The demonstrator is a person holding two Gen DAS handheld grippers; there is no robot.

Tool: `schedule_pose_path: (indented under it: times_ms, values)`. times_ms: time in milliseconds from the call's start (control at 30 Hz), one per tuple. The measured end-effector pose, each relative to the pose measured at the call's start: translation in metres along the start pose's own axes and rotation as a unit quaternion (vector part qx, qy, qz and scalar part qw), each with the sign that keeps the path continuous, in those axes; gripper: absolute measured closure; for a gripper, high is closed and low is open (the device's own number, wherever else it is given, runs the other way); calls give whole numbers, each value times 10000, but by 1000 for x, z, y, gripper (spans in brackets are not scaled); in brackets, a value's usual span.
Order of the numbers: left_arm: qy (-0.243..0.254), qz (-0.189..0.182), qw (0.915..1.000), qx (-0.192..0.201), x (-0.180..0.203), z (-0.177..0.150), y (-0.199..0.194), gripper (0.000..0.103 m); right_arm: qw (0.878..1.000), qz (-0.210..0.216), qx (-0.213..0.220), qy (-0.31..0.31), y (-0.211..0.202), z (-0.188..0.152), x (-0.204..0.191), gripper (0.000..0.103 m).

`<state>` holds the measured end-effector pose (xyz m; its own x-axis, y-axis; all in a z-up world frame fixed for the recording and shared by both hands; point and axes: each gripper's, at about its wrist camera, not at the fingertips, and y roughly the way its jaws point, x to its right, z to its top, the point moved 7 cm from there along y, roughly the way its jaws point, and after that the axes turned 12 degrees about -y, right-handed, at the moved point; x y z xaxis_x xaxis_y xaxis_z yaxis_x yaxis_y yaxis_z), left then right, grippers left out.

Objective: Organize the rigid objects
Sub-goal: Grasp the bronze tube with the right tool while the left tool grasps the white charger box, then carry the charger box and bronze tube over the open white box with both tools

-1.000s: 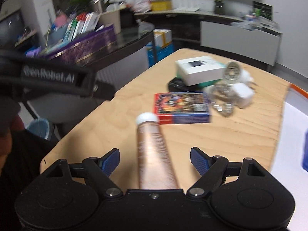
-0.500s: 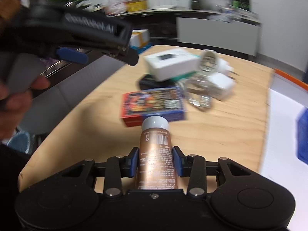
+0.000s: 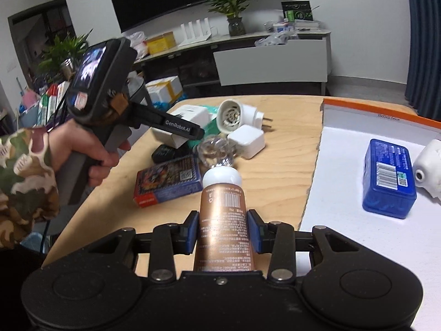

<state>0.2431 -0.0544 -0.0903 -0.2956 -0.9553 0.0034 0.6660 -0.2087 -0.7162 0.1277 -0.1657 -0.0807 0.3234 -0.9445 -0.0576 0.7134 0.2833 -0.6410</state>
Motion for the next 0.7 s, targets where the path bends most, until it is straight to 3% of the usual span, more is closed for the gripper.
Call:
schedule_pose_path:
  times_ms: [300,533,700]
  values:
    - [-566,22,9971,506,3,2,-54,43,9995,-103,302,73,-19,12,3,57]
    - [-849,57,9950,520,22,-18,-97,43,9972,-292,655,229,-49,23,11,57]
    - [-766,-38,9953,583,46,-24,-118,43,9943,-533,846,372,-76,23,26,57]
